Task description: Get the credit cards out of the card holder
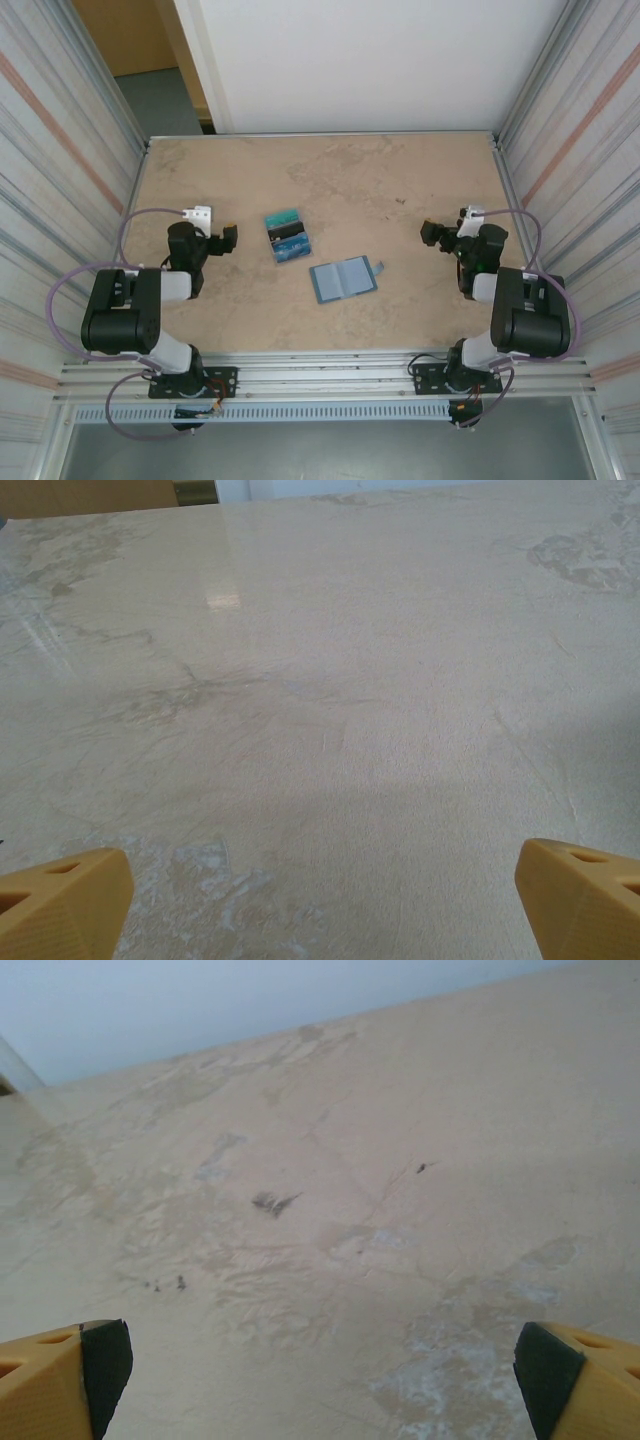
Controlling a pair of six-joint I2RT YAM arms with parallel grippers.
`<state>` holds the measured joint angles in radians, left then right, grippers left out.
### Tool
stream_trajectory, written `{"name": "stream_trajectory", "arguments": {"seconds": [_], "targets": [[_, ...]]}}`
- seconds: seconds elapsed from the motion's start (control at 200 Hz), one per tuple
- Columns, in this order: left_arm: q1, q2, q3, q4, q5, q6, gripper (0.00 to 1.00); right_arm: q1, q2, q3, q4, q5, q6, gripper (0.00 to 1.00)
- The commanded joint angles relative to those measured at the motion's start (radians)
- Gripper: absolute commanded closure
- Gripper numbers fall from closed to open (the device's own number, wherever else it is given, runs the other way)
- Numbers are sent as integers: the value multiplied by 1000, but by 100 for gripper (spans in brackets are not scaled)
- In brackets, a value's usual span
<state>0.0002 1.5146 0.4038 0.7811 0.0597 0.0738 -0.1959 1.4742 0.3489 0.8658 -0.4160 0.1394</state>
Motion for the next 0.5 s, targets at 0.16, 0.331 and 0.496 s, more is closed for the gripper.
{"name": "stream_trajectory", "arguments": {"seconds": [0.16, 0.331, 0.496], "targets": [[-1, -3, 7, 10, 6, -9, 1, -6, -1, -14, 36, -38, -27, 1], [-1, -3, 7, 10, 8, -9, 1, -8, 1, -12, 36, -44, -26, 1], [0, -4, 7, 10, 6, -10, 1, 3, -1, 0, 6, -24, -36, 1]]}}
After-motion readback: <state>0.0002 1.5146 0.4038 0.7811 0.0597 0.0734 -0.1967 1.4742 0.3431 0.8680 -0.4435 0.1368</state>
